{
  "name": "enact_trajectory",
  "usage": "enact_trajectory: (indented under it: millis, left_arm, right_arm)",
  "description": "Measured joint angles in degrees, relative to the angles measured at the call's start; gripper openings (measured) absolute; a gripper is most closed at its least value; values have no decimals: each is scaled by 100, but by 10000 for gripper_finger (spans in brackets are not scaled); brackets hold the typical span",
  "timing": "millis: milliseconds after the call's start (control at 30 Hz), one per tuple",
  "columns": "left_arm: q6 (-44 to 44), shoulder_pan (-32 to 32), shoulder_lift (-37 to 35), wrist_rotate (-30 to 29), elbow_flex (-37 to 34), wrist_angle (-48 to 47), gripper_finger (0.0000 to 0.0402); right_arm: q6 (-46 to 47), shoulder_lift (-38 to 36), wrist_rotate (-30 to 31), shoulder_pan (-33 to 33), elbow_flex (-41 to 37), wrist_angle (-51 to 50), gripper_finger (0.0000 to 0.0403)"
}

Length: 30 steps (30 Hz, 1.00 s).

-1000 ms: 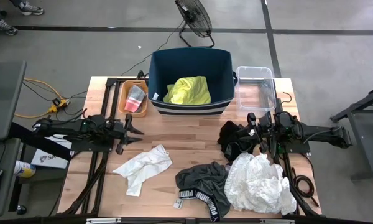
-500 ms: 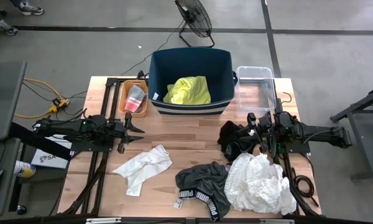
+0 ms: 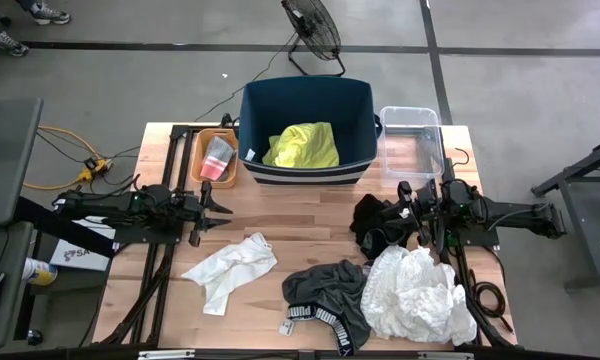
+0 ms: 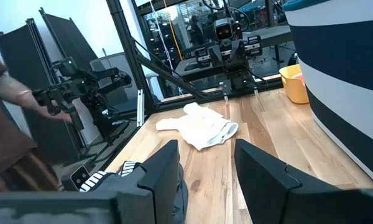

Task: Pick & Place Cloths
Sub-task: Put the white dress into the laundry organizer

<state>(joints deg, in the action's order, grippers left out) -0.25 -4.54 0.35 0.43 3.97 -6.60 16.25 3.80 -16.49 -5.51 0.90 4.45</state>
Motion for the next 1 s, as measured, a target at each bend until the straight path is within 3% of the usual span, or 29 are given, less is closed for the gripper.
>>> enact_trajectory:
  millis: [633, 1000]
  left_arm:
    - [-5, 2, 1, 0, 0, 41, 113]
    - [-6, 0, 1, -1, 0, 45, 113]
  right_arm:
    - [52, 0, 0, 1, 0, 4, 149]
    - [2895, 1, 3, 0, 0, 9, 149]
